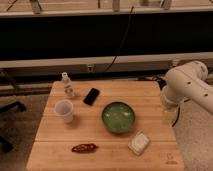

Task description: Push the ceramic bowl across the table

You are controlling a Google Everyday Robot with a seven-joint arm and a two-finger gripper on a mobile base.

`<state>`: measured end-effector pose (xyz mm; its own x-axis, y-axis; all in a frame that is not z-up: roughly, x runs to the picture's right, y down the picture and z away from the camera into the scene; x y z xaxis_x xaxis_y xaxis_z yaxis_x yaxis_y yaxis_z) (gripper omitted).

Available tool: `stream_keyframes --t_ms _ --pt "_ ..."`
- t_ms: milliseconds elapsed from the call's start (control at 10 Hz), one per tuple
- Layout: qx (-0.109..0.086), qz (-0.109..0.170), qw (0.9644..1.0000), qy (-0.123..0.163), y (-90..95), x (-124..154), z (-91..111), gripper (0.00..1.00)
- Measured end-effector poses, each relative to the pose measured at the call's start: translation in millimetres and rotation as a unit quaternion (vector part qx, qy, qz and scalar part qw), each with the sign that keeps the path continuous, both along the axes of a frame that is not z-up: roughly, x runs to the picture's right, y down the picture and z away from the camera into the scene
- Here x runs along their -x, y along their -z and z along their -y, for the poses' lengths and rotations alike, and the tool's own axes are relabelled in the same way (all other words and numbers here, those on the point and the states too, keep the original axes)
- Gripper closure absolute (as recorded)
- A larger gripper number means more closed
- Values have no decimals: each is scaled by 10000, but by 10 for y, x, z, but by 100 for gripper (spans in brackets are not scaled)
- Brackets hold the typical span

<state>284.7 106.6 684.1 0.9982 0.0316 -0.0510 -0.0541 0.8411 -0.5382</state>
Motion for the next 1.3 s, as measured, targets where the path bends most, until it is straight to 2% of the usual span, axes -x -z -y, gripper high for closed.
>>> stream_keyframes --t_ms 900,1000,1300 --pt "6 -6 10000 25 -18 12 -31 20" --pt "9 -1 10000 78 -64 64 -91 20" --pt "33 64 9996 281 -406 351 -416 20"
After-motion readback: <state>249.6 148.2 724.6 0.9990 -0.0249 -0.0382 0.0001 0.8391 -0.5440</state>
